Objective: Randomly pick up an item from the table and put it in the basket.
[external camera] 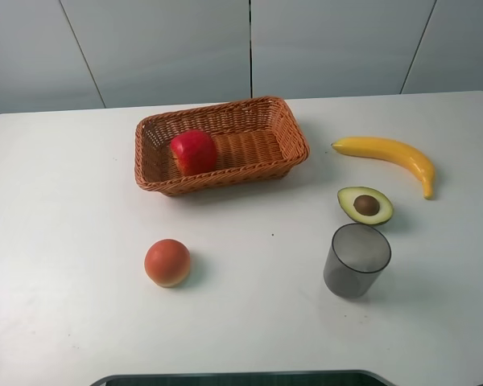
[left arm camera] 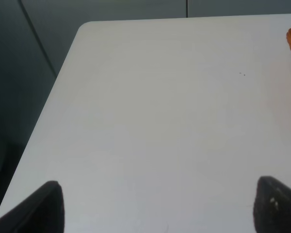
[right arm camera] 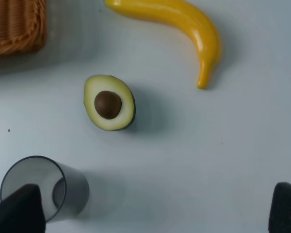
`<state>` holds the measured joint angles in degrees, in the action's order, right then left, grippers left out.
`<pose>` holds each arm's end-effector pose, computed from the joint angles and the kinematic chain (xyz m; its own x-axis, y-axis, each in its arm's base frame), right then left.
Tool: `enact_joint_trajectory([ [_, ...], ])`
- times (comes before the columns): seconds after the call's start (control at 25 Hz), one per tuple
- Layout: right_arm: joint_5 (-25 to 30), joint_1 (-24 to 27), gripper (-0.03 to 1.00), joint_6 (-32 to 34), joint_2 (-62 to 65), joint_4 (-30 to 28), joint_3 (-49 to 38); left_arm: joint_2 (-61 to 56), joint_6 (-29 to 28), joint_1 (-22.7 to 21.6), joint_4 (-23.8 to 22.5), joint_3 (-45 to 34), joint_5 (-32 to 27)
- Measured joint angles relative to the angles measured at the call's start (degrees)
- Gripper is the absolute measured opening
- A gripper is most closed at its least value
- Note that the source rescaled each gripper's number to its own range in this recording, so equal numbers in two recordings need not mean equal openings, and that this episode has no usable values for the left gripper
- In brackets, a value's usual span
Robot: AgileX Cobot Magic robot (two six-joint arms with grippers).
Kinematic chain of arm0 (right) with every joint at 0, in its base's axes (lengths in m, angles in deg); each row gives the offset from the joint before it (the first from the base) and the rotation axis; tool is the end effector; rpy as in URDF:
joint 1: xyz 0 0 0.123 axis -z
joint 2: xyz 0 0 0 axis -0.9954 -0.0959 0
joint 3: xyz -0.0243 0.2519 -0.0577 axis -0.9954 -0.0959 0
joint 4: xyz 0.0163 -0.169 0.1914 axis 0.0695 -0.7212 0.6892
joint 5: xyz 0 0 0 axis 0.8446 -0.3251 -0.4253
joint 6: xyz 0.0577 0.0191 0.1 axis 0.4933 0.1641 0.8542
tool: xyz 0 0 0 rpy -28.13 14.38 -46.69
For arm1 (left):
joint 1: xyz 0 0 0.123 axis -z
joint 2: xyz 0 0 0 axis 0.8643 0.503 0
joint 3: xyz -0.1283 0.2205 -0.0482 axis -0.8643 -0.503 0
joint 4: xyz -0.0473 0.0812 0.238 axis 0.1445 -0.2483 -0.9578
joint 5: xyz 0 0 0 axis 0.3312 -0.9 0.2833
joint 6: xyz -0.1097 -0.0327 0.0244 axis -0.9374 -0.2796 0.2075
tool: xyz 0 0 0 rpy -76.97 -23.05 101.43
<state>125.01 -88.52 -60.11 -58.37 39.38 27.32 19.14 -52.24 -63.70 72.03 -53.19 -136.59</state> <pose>0.1322 0.0157 0.2915 -0.8001 0.0303 -0.5991 -0.0337 0.9949 0.0955 0.0434 0.0180 0.2695 -0.4619 -0.0090 -0.8869 -0.1712 0.9820 0.0792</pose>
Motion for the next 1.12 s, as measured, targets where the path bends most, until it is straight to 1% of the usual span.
enact_joint_trajectory([
  [0.28, 2.6, 0.0, 0.97, -0.1, 10.4, 0.0, -0.6, 0.0, 0.0, 0.0, 0.0, 0.0, 0.0],
  [0.52, 2.3, 0.0, 0.97, -0.1, 19.8, 0.0, -5.5, 0.0, 0.0, 0.0, 0.0, 0.0, 0.0],
  [0.84, 1.8, 0.0, 0.97, -0.2, 29.9, 1.7, -6.5, 0.0, 0.0, 0.0, 0.0, 0.0, 0.0],
  [1.04, 1.5, 0.0, 0.97, -0.3, 35.3, -2.6, -6.5, 0.0, 0.0, 0.0, 0.0, 0.0, 0.0],
  [1.12, 0.4, 0.0, 0.97, -0.7, 36.7, -3.0, -6.9, 0.0, 0.0, 0.0, 0.0, 0.0, 0.0],
])
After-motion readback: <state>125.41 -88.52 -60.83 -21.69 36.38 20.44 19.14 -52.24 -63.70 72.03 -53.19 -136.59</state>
